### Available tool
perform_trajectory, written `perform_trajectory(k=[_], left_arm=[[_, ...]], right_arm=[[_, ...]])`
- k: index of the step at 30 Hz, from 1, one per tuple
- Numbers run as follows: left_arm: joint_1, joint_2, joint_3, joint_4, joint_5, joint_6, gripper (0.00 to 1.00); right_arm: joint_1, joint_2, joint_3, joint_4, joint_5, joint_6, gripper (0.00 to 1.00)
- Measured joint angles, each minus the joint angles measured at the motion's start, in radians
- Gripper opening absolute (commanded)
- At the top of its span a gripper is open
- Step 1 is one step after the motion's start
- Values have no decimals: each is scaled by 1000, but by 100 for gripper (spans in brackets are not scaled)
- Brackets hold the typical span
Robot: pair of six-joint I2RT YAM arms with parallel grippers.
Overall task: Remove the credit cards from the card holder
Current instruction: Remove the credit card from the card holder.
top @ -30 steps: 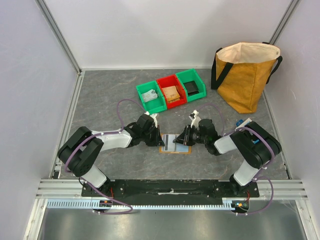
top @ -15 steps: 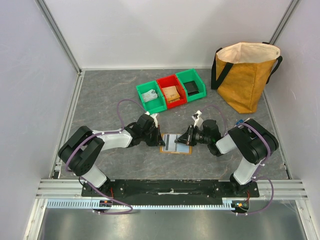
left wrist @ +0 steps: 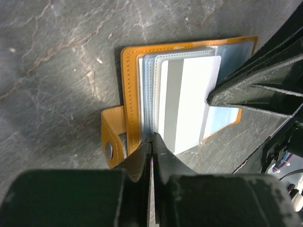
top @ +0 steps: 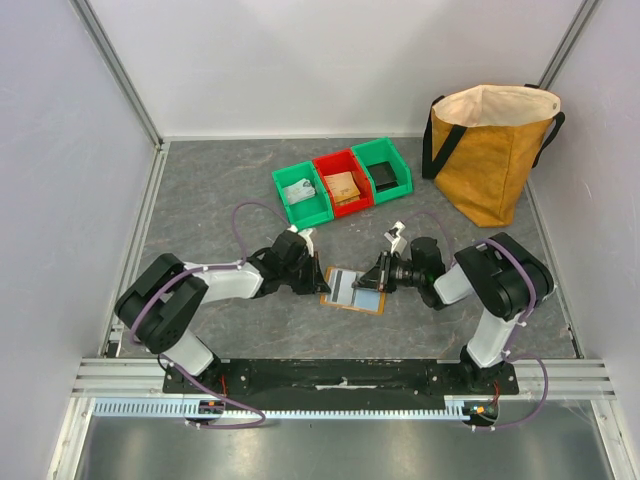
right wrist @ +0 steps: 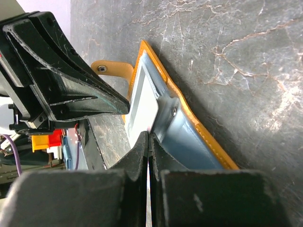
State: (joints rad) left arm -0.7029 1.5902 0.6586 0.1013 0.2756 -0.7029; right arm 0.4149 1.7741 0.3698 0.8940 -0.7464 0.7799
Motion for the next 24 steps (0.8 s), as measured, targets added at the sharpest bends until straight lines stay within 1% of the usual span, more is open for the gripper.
perform_trajectory(k=[3,4,6,8,12,15,19,20,24], left_arm=[[0,-23,-29,9,12,-12,32],[0,-38,-41,10,18,-18,36],[-3,-69,-55,4,23,-26,39],[-6,-91,-53,2,26,-27,38],[-6,-110,-12,-5,26,-25,30],[-6,-103,29,-2,22,-22,17],[-6,-55,44,2,9,-19,6],[-6,-37,44,-2,3,-19,2],[-6,18,39,-2,-11,-19,2]], right_arm=[[-3,27,18,2,-26,1,0],[-4,38,26,3,-35,2,0],[-5,51,40,3,-50,1,0],[-5,61,56,0,-67,0,0],[-5,72,86,-17,-85,-13,0],[-5,75,101,-43,-94,-26,0],[-5,75,110,-79,-95,-48,1],[-5,75,111,-86,-94,-52,1],[-5,75,111,-110,-93,-66,0]])
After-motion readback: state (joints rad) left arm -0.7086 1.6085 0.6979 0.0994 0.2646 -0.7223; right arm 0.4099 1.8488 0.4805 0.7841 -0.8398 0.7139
